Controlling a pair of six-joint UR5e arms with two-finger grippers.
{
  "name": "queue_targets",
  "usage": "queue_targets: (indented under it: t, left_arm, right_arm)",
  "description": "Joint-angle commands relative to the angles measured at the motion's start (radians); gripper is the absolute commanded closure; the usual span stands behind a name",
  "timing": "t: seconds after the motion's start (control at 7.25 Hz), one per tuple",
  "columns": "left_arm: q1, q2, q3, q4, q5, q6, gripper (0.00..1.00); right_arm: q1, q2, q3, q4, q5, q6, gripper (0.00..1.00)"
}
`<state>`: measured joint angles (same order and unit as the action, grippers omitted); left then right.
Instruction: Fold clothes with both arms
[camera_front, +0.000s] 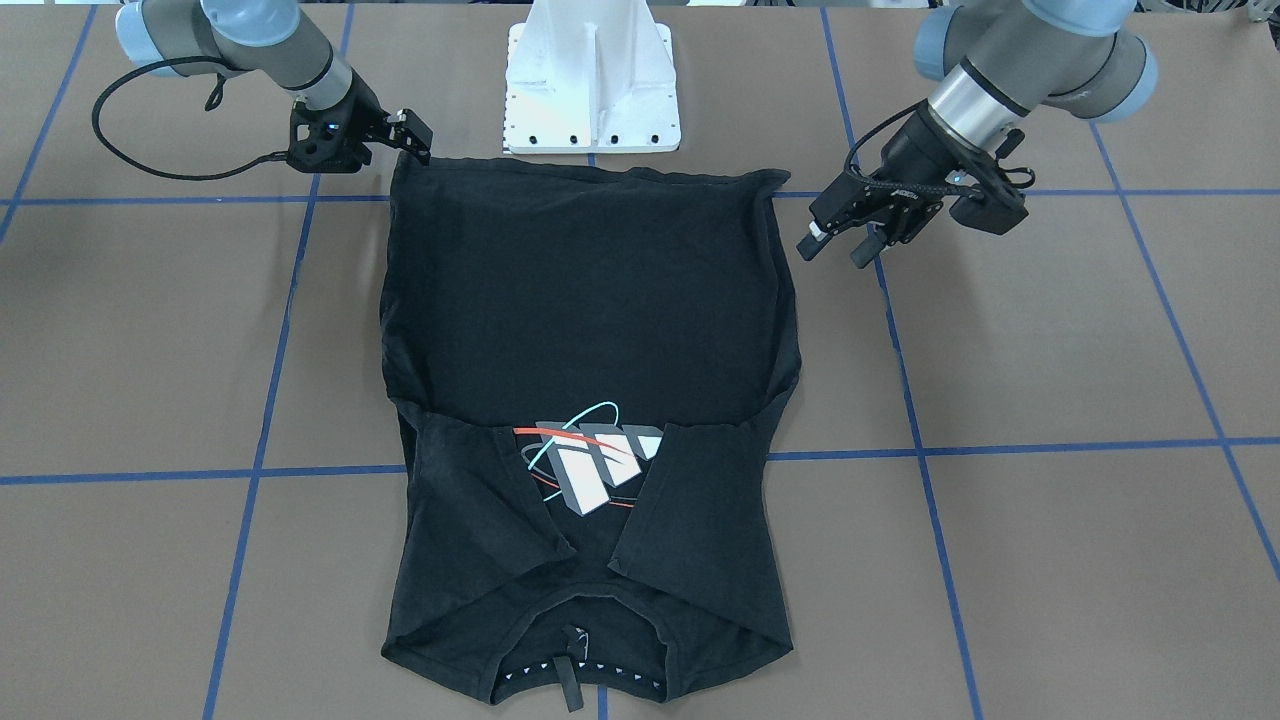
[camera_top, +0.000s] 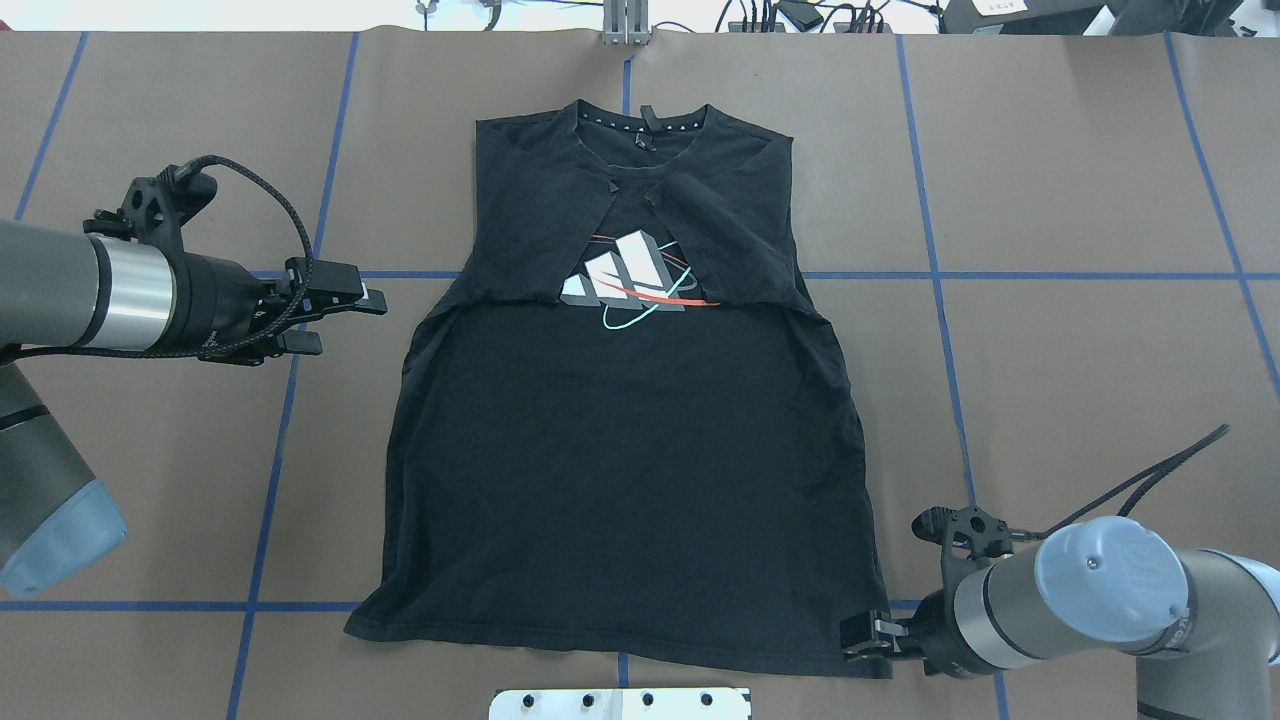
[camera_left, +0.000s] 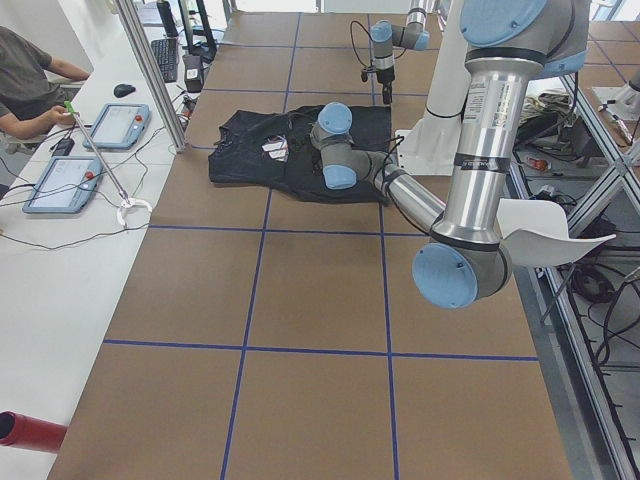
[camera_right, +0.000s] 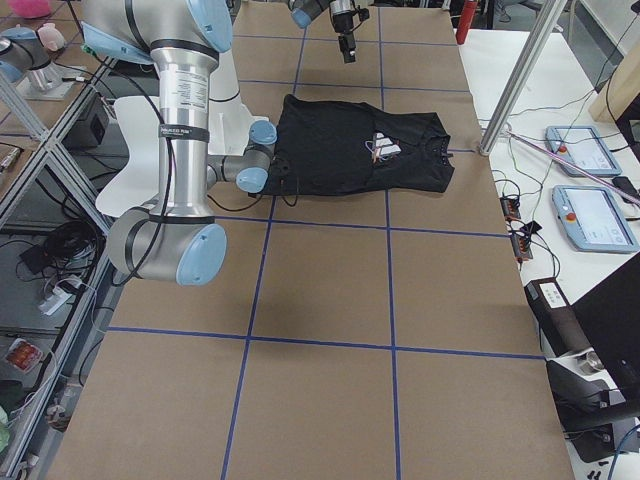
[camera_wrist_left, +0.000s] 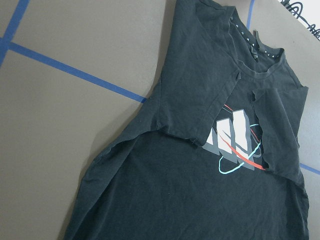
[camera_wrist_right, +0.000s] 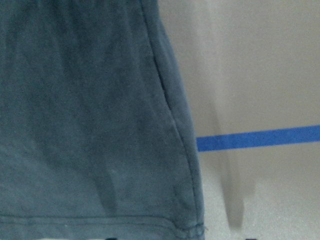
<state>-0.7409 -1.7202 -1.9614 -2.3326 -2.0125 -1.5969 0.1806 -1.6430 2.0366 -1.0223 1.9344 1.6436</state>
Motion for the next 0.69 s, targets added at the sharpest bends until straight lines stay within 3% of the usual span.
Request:
queue_targets:
  t: [0.0,0.14,0.41,0.55]
  left_arm:
    - [0.000,0.001,-0.001,0.001,0.001,0.000,0.00]
    - [0.000,0.001,-0.001,0.001,0.003,0.000,0.00]
    - [0.000,0.001,-0.001,-0.001,0.003,0.000,0.00]
    - [0.000,0.001,-0.001,-0.001,0.003,0.000,0.00]
  right_arm:
    - [-0.009,0.002,-0.003,-0.025,0.000,0.008,0.28]
    - [0.002,0.003,0.000,-0.031,0.005,0.008,0.29]
    - [0.011,0.003,-0.003,-0.033,0.006,0.008,0.44]
    - [0.011,0.003,-0.004,-0.038,0.006,0.008,0.46]
